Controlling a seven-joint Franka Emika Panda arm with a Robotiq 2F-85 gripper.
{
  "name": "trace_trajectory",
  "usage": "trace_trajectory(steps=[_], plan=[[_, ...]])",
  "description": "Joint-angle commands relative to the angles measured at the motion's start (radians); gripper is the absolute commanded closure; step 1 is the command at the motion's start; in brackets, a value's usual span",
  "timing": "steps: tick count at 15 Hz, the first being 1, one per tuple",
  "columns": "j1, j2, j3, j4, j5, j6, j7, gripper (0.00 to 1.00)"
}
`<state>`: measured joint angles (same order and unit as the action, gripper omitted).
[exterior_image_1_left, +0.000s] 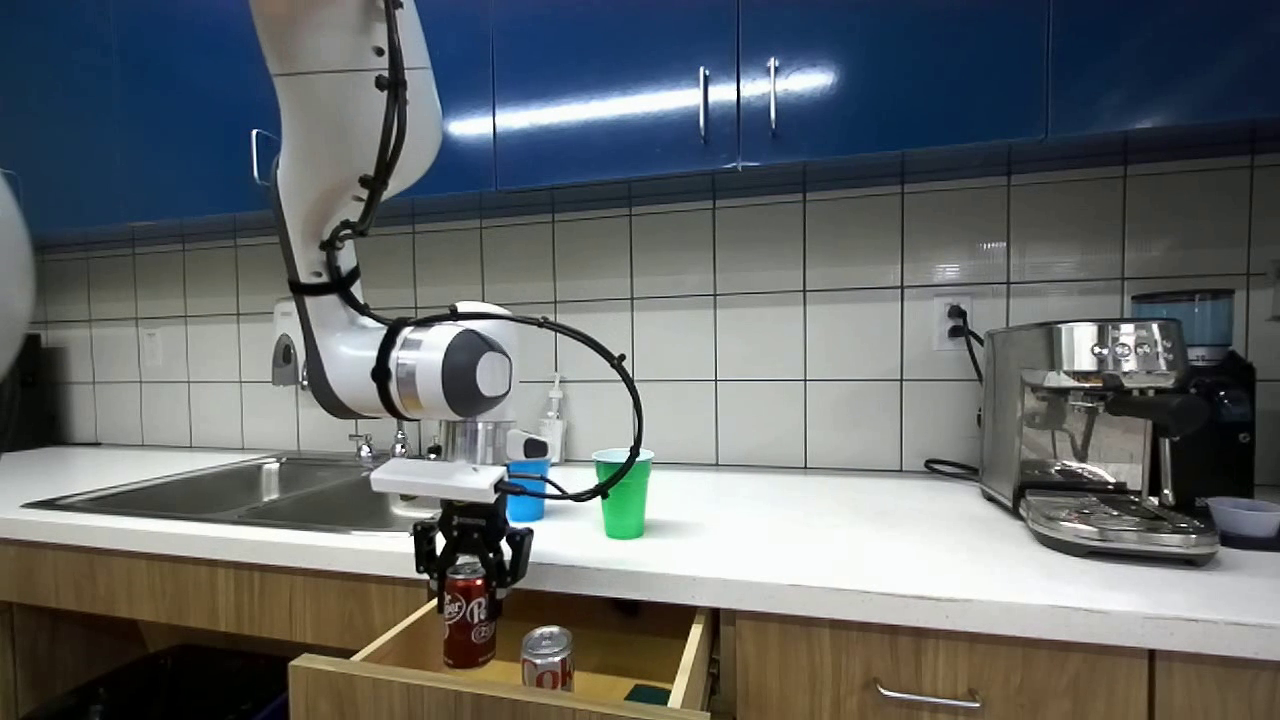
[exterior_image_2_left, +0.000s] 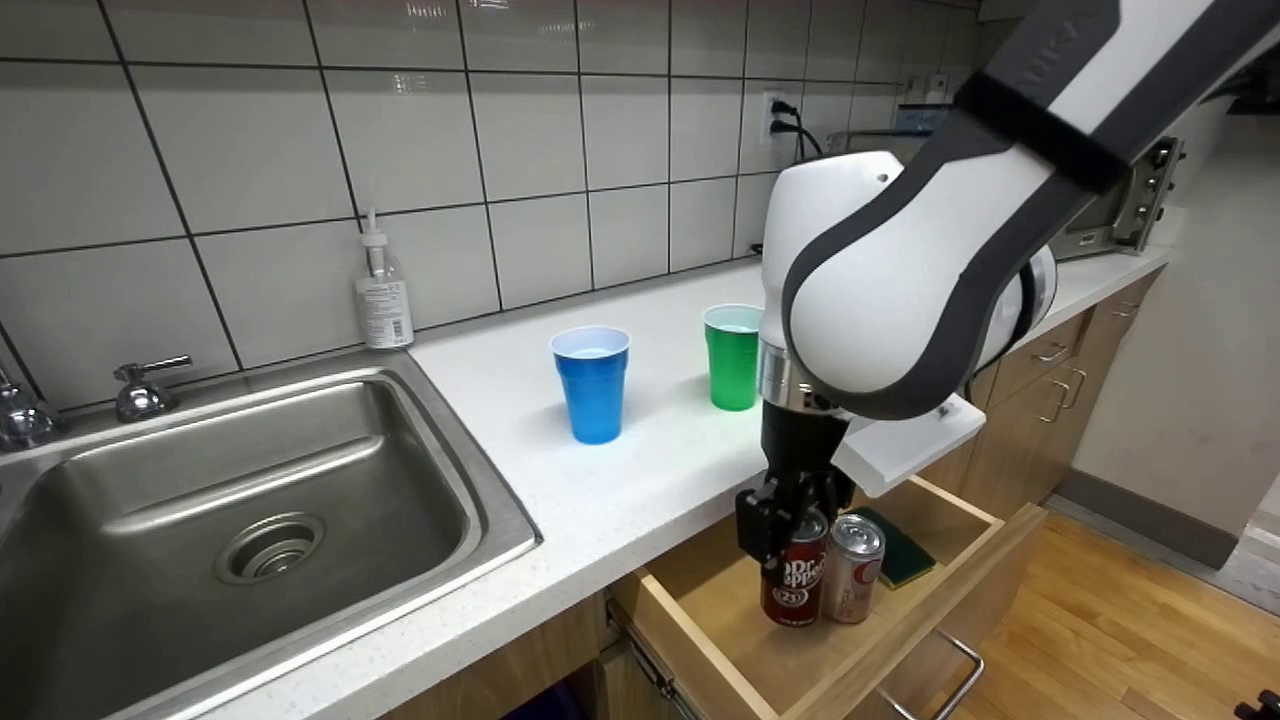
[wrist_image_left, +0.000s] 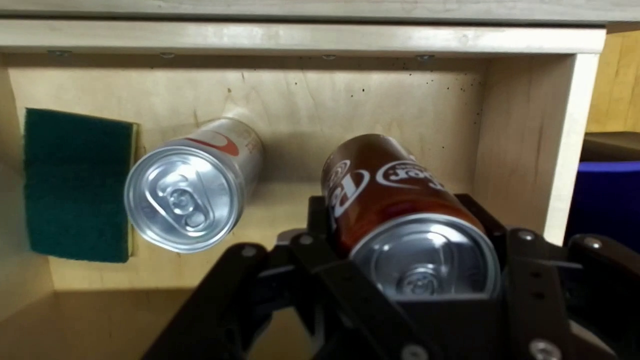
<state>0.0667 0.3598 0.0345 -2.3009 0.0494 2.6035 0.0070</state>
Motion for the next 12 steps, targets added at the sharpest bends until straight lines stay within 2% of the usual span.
trace_trajectory(steps=[1, 6, 12], plan=[[-0.007, 0.033, 0.004, 0.009, -0.005, 0.053, 0.007, 0.61], [-0.003, 0.072, 0.0, 0.016, -0.003, 0.068, 0.024, 0.61], [0.014, 0.098, -0.023, 0.025, 0.009, 0.042, 0.133, 0.61]])
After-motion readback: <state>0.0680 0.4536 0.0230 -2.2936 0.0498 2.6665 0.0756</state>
